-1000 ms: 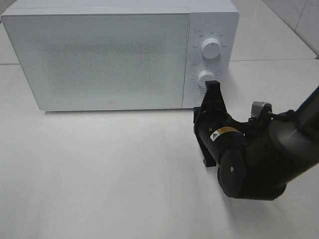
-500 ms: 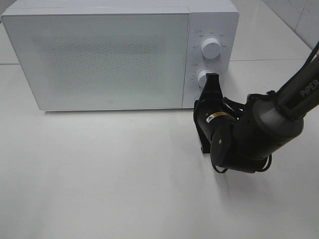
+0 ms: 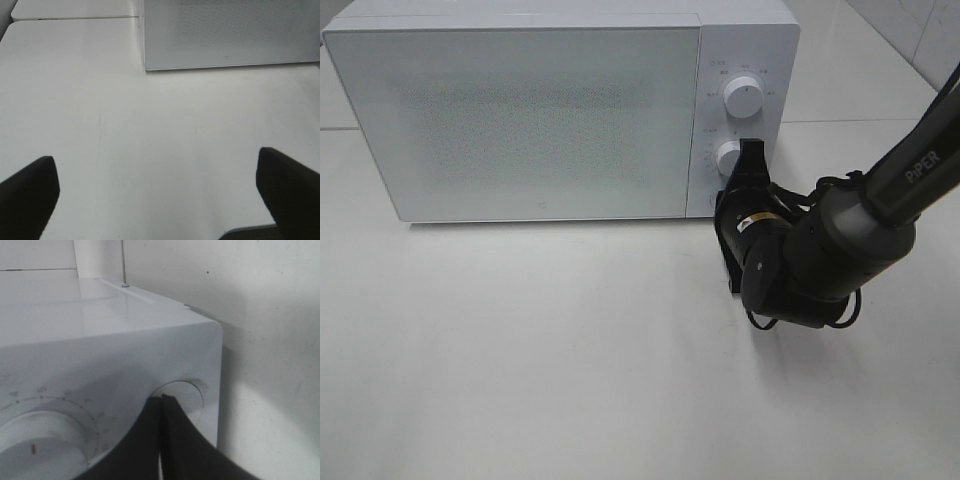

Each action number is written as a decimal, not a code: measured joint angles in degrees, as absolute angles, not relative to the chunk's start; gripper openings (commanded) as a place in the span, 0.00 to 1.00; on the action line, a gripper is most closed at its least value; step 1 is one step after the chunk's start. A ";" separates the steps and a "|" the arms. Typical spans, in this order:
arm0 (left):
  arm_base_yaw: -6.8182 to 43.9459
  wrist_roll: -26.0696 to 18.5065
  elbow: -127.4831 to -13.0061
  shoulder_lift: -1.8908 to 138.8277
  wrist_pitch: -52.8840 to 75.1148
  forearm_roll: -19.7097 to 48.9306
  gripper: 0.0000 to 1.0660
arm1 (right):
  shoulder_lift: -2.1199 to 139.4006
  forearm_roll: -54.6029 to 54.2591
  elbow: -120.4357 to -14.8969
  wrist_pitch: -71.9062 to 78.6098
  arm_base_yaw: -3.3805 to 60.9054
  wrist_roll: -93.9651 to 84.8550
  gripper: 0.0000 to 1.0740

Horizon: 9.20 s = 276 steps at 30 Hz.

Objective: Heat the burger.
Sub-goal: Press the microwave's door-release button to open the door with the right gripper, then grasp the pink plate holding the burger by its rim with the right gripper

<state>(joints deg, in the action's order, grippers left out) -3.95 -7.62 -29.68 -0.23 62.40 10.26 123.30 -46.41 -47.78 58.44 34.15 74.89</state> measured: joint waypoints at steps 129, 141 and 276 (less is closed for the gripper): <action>-3.95 -7.62 -29.68 -0.23 62.40 10.26 0.95 | 85.94 -44.81 -31.86 12.15 36.78 3.27 0.01; -3.95 -7.62 -29.68 -0.23 62.40 10.26 0.95 | 83.71 -37.93 -34.61 -0.86 36.78 -3.38 0.01; -3.95 -7.62 -29.68 -0.23 62.40 10.26 0.95 | 140.66 14.95 -117.34 -33.92 39.02 -49.33 0.69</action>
